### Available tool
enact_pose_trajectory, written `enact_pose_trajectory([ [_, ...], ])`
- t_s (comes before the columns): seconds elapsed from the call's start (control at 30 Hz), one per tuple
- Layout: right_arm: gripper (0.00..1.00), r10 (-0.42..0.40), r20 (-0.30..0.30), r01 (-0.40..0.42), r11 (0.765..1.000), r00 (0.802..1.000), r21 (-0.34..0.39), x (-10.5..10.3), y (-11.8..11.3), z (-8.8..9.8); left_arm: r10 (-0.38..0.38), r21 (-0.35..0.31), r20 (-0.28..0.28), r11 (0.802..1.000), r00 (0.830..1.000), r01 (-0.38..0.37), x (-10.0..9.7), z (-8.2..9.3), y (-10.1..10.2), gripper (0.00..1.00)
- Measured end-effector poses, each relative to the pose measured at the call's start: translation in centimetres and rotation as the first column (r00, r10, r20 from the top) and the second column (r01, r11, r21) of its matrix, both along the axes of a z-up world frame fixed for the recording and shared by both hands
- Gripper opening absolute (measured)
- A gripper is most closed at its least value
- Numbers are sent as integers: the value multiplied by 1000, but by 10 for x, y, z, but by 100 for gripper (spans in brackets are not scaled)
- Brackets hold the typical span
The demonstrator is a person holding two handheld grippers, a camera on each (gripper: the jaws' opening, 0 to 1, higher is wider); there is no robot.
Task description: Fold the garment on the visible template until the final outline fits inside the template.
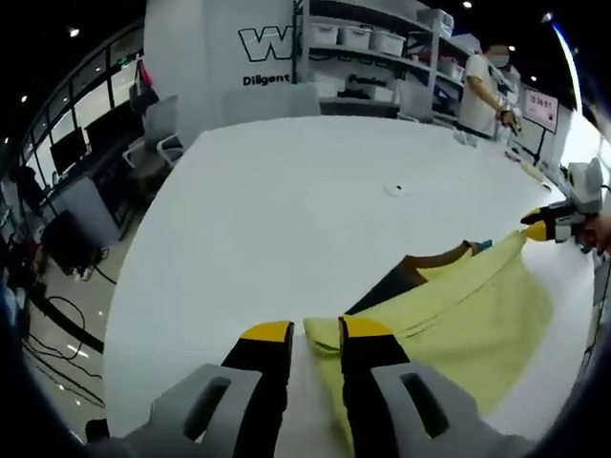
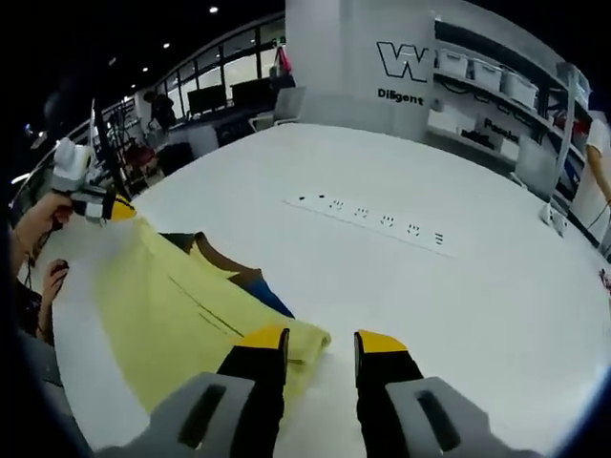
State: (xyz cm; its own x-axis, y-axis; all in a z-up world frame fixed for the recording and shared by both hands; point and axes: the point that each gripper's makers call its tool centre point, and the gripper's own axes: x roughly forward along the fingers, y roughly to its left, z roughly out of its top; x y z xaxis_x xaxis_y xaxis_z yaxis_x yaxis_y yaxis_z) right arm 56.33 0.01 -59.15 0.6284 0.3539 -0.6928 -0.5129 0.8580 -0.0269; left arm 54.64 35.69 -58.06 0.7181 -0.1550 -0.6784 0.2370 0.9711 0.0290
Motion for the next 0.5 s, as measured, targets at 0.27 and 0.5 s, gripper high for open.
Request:
enact_pose_trajectory([
  [0.27,39,31,-44,-32,999,999,-37,-12,1,-17,-107,120,-56,986,993,113,-17,-20,-4,49],
  [0.5,39,59,-11,-59,996,998,-73,-4,2,-20,-138,152,-33,978,990,141,-8,-29,-4,49],
])
